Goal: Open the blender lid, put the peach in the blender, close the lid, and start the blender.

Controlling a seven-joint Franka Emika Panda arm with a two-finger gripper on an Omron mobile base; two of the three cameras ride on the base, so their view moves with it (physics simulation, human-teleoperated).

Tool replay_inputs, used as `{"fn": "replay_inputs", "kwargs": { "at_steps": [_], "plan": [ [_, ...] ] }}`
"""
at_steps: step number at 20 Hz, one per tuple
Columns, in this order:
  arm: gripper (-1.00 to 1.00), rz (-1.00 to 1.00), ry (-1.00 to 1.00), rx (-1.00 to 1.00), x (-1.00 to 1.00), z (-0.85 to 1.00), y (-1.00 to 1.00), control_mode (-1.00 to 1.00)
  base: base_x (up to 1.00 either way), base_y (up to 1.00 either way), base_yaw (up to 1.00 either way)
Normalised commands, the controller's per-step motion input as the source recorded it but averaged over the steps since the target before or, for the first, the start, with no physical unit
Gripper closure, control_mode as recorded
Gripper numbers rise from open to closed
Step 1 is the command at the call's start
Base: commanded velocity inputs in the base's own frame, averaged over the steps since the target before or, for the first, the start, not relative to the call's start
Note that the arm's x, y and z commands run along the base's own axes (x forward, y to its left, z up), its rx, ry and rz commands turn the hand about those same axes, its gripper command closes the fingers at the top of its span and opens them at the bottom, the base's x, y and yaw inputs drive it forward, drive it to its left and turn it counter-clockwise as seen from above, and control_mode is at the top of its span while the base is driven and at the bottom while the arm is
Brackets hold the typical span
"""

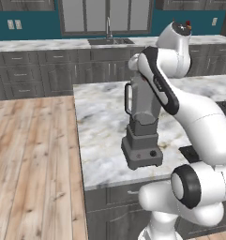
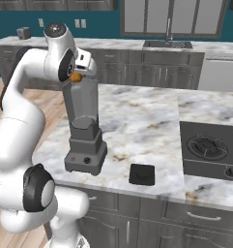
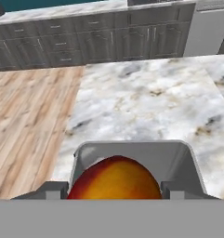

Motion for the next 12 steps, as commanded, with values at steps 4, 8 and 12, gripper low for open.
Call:
{"fn": "replay_inputs", "kwargs": {
  "at_steps": [4, 8, 12],
  "plan": [
    [1.0, 0.0, 0.04, -0.03, 0.14, -0.22, -0.09, -1.0, 0.0, 0.0, 0.0],
    [1.0, 0.0, 0.04, -0.04, 0.05, -0.35, -0.01, -1.0, 0.0, 0.0, 0.0],
    [1.0, 0.0, 0.01, -0.04, 0.0, -0.35, 0.0, -1.0, 0.0, 0.0, 0.0]
  ]
}}
